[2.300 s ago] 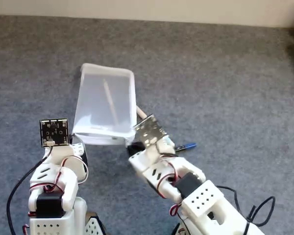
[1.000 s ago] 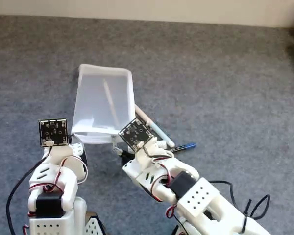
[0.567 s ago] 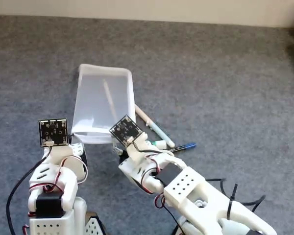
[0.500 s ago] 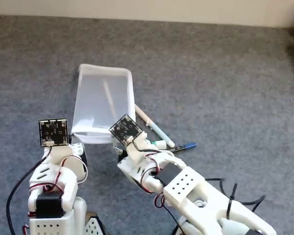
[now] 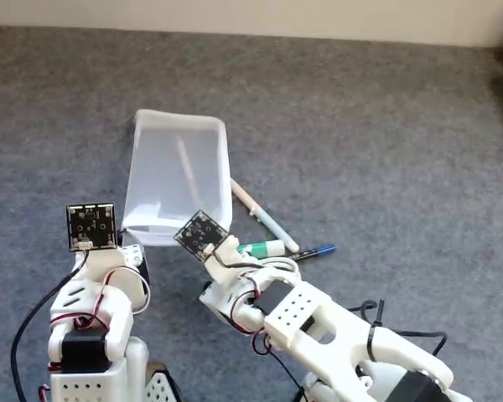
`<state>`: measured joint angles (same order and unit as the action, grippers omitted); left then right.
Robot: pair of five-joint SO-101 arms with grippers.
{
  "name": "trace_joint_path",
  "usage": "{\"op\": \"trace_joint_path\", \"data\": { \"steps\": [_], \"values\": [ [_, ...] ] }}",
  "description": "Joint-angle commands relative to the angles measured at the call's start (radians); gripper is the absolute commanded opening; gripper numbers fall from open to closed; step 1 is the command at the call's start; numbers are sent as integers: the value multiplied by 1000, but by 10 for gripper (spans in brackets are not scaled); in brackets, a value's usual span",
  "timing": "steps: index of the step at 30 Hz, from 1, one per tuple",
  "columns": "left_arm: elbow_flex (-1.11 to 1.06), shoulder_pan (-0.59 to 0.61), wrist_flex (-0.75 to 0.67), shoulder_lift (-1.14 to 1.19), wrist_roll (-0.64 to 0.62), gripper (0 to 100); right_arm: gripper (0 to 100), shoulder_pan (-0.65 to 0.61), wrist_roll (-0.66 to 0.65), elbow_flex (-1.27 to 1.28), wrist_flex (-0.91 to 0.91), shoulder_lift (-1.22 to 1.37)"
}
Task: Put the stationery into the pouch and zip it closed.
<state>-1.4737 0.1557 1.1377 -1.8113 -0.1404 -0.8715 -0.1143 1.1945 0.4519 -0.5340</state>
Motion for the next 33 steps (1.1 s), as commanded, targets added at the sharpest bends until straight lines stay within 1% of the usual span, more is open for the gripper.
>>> {"op": "trace_joint_path", "data": {
  "steps": [1,5,7,11,21,28,33],
  "values": [
    [38,15,-20,-13,-6,5,200,-7,-37,-68,-18,-1],
    [38,15,-20,-13,-8,5,71,-1,-40,-70,-18,-1],
    [38,15,-20,-13,-6,5,7,31,-40,-71,-18,-2],
    [38,15,-18,-13,-6,5,7,122,-40,-113,-1,-2],
    [38,16,-18,-13,-5,5,6,329,-35,-278,309,-19],
    [36,16,-21,-13,-5,5,6,378,-34,-275,392,-214],
    [36,16,-23,-13,-6,5,6,423,-34,-236,395,-280]
  ]
}}
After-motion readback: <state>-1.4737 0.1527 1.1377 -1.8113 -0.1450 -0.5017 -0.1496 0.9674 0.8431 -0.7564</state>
